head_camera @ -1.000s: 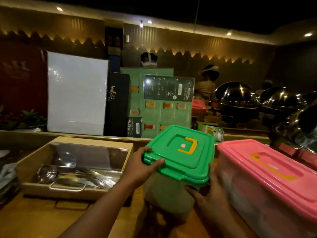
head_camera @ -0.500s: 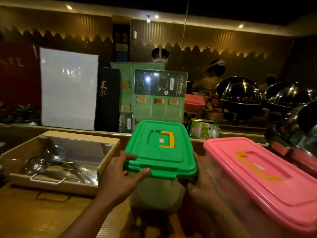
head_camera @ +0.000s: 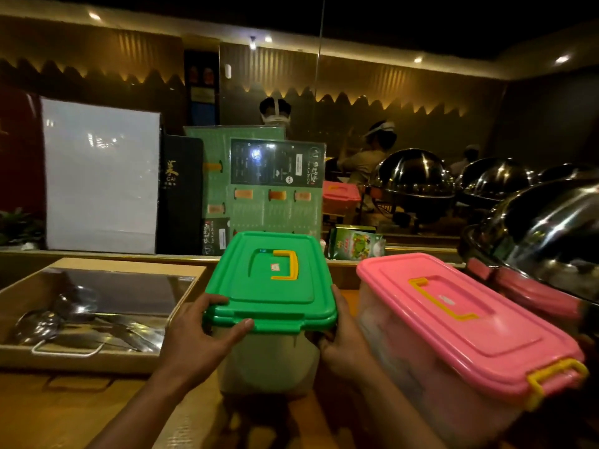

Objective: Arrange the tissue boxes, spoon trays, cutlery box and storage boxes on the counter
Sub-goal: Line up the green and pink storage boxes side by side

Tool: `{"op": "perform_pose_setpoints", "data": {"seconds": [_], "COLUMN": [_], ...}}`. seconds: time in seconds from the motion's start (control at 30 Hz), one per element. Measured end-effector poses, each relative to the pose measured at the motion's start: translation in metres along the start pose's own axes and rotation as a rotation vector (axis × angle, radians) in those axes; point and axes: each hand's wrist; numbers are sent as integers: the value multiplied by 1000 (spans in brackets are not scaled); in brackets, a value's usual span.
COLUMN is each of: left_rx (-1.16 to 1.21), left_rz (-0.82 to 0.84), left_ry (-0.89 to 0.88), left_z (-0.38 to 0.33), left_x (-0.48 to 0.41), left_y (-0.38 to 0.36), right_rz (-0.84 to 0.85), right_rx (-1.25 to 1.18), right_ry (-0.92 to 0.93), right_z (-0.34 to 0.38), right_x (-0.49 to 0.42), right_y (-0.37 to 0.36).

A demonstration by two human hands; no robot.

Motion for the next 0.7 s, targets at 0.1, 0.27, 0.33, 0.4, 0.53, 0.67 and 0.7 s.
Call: {"op": "perform_pose_setpoints", "data": {"seconds": [0.1, 0.27, 0.33, 0.4, 0.53, 0.67, 0.7], "left_rx": [-3, -78, -158, -245, -257, -116, -89], "left_rz": [18, 37, 35, -29, -114, 29, 84], "left_ry": [27, 62, 69, 16, -289, -490, -489], "left_z": [1, 3, -1, -14, -58, -98, -105], "left_x": [2, 2, 2, 4, 19, 35, 38], "left_y": [7, 14, 12, 4, -24, -70, -82], "right_rz": [13, 28, 31, 10, -215, -405, -467], "right_rx": [26, 125, 206, 287, 495, 607, 627], "right_ry": [9, -44, -65, -53, 13, 113, 104], "right_z": [4, 25, 37, 47, 64, 62, 59], "right_x": [1, 9, 16, 29, 62, 98, 107], "right_y": [-7, -7, 0, 13, 58, 121, 138]}}
Point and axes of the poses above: each hand's wrist, its own x-axis away from the middle knuckle, its own y-axis out of the back of the hand, z = x × y, and after that the axes turned 10 degrees about z, right-handed
